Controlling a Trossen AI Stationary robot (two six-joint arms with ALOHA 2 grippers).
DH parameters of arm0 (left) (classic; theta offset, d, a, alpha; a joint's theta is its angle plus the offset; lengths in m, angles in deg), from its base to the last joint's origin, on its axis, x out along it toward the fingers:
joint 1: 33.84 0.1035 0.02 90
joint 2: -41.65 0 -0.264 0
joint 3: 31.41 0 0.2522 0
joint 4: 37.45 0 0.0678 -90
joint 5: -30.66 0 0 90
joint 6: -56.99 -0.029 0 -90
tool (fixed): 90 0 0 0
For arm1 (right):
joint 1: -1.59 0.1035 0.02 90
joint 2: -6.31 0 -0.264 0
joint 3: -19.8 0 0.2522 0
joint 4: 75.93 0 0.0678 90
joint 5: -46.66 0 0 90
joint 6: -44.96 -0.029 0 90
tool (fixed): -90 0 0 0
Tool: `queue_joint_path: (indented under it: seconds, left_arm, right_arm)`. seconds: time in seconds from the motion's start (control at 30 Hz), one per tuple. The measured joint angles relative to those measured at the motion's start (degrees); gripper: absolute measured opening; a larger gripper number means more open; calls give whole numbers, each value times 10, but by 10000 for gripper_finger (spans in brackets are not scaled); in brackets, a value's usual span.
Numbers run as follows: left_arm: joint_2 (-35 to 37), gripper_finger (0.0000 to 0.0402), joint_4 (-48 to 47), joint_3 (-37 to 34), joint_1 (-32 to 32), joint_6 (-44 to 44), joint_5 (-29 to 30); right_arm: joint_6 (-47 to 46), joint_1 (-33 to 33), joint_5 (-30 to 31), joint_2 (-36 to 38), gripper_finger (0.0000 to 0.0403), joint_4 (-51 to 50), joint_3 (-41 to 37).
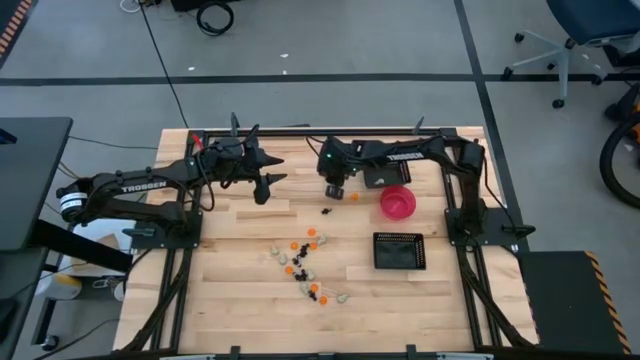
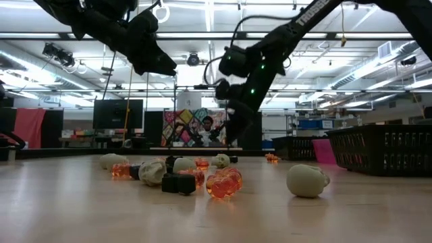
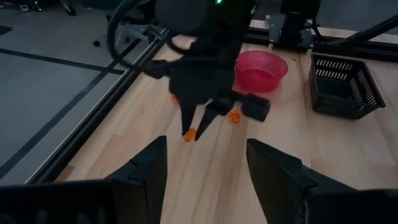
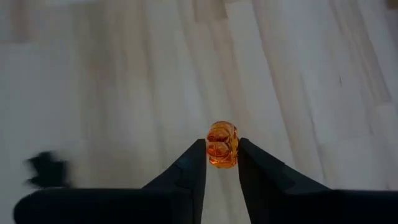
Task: Sort Halloween decoration
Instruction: Put the orange pumpkin toy into the pink bowl
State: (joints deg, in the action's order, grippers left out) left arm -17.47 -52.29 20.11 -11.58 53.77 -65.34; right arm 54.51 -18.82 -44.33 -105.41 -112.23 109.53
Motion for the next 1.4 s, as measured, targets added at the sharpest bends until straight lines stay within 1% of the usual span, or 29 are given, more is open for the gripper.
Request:
queue_joint_path:
  seconds: [0.1,0.27,0.37,0.5,0.7,0.87,1.03,1.2,1.4]
  left_arm:
    - [0,192,0,0,0,1,0]
    - [0,192,0,0,0,9,0]
    - [0,192,0,0,0,12,0]
    - [0,192,0,0,0,25,0]
    - [0,192,6,0,-17,32,0]
    - [-2,192,24,0,-49,32,0]
    - [-2,192,37,-1,-68,31,0]
    - [-2,192,38,-1,-71,31,0]
    - [-2,192,38,-1,-71,31,3]
  right_arm:
    - [-15,13,-1,28,93,-35,0]
    - [-46,46,1,79,93,-145,0]
    - [-72,69,20,111,93,-202,0]
    - [-99,95,44,153,93,-248,0]
    - [-158,119,52,198,93,-317,0]
    - [-211,139,59,210,93,-416,0]
    - [-251,160,59,211,93,-504,0]
    - [-270,171,51,211,93,-560,0]
    - [-280,170,26,211,93,-589,0]
